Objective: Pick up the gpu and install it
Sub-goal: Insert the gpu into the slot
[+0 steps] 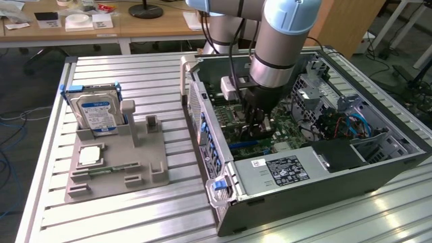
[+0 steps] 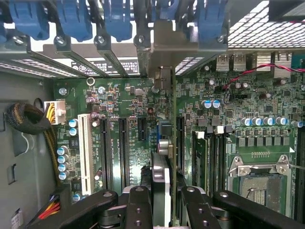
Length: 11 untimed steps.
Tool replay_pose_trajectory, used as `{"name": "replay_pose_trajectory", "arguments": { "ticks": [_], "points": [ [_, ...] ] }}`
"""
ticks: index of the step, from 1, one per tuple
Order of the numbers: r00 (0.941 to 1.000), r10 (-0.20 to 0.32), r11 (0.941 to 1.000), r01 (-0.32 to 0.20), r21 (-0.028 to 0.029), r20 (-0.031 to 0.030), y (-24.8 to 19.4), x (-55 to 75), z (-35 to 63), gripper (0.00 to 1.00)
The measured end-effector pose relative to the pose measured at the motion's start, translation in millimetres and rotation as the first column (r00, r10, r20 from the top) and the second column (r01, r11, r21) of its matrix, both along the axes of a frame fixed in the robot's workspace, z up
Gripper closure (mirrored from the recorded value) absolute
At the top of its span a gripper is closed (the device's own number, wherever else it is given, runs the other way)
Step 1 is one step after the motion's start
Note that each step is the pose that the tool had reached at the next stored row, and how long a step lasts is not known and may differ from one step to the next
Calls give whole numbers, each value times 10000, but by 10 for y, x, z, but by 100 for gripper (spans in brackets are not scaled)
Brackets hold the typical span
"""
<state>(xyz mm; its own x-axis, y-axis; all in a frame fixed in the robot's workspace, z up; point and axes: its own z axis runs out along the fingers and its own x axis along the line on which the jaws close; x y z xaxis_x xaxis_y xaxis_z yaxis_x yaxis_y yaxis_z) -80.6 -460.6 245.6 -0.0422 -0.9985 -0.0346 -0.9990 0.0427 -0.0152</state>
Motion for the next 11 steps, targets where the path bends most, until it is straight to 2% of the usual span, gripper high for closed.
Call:
{"name": "replay_pose_trajectory", "arguments": {
  "ticks": [11],
  "points": [
    [10000, 1, 10000, -1, 1, 1, 0, 11, 14, 72]
  ]
}}
